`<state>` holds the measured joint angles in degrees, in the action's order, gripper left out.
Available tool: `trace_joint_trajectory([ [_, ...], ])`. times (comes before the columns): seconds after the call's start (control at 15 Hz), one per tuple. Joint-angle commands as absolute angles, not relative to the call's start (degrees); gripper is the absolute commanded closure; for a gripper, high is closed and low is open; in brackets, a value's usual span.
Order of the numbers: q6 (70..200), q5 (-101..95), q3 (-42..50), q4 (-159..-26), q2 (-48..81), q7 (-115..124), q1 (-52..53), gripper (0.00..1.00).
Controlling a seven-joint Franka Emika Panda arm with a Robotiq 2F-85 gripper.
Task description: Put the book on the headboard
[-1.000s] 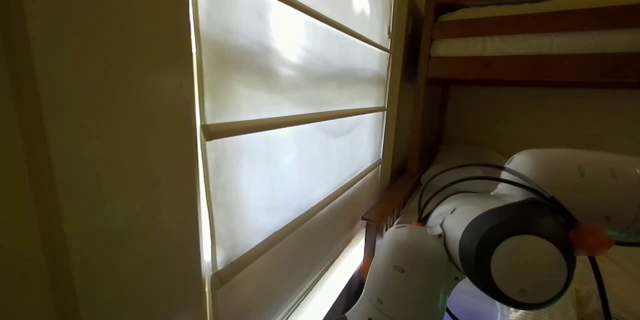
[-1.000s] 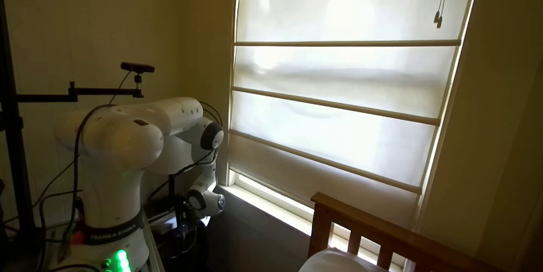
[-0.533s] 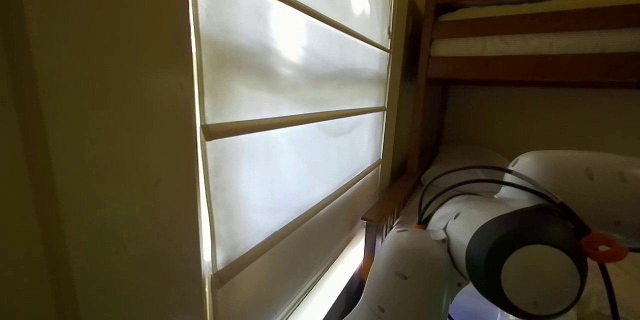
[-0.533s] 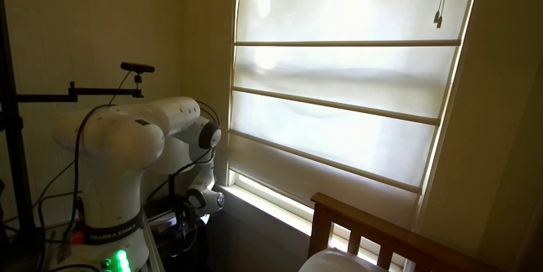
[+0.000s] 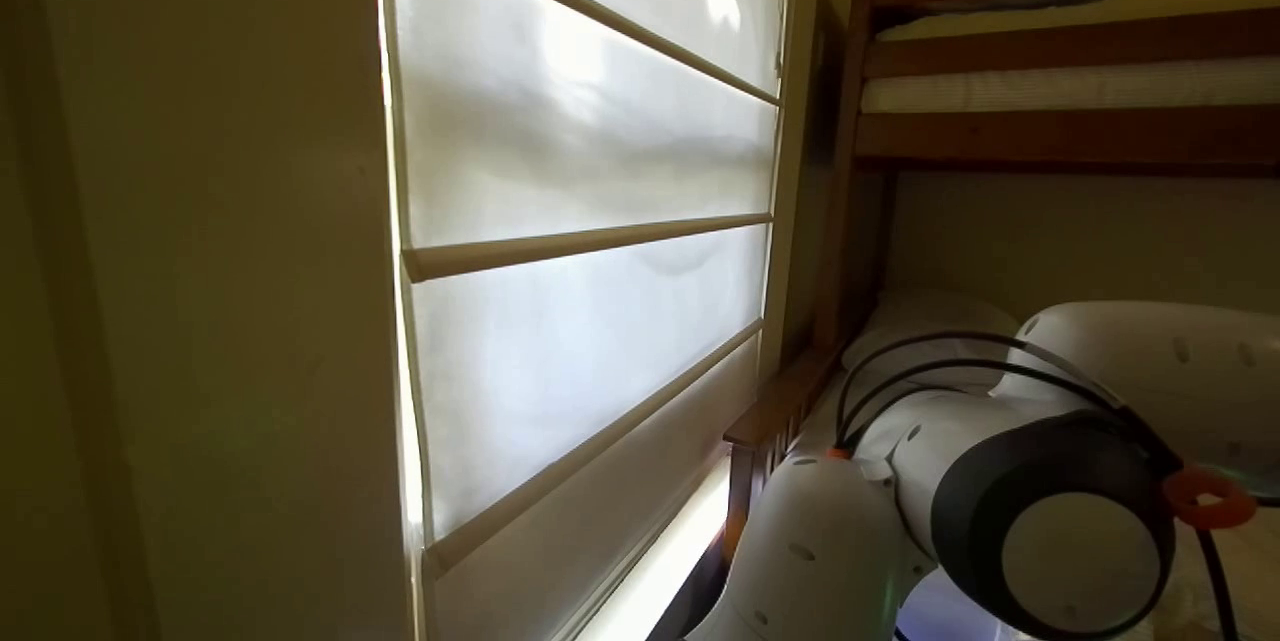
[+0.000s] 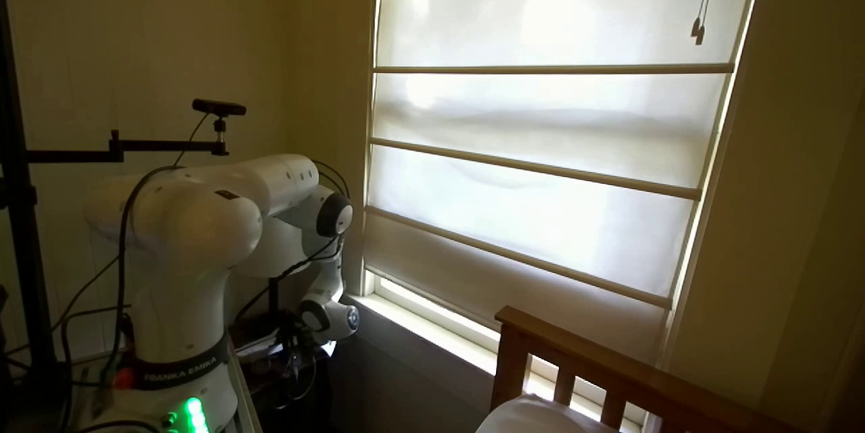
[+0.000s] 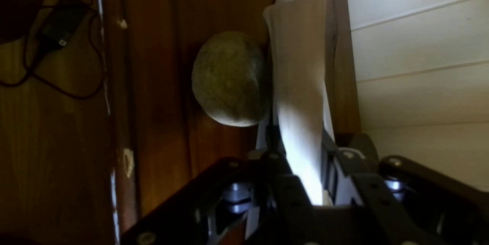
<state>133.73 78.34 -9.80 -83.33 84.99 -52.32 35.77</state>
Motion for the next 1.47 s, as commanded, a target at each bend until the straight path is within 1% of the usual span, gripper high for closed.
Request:
trace_joint_trajectory([
  [0.0, 132.55, 79.94, -9.09, -82.14, 85.32, -52.77, 36.70, 0.94],
  [0.2, 131.67, 78.70, -10.32, -82.50, 85.31, -54.54, 34.01, 0.94],
  [0.27, 133.89, 75.95, -13.20, -84.87, 84.19, -55.47, 30.33, 0.94],
  [0.6, 137.23, 78.57, -16.58, -93.88, 79.82, -62.69, 21.43, 0.94],
  [0.87, 142.91, 83.35, -18.47, -102.15, 74.94, -69.85, 14.75, 0.94],
  [1.07, 146.92, 88.94, -18.99, -108.04, 70.45, -74.59, 11.92, 0.94],
  [1.27, 149.65, 96.24, -18.27, -114.20, 64.84, -77.40, 11.84, 0.94],
  [1.4, 154.17, 100.03, -19.73, -117.84, 61.75, -79.36, 10.33, 0.94],
])
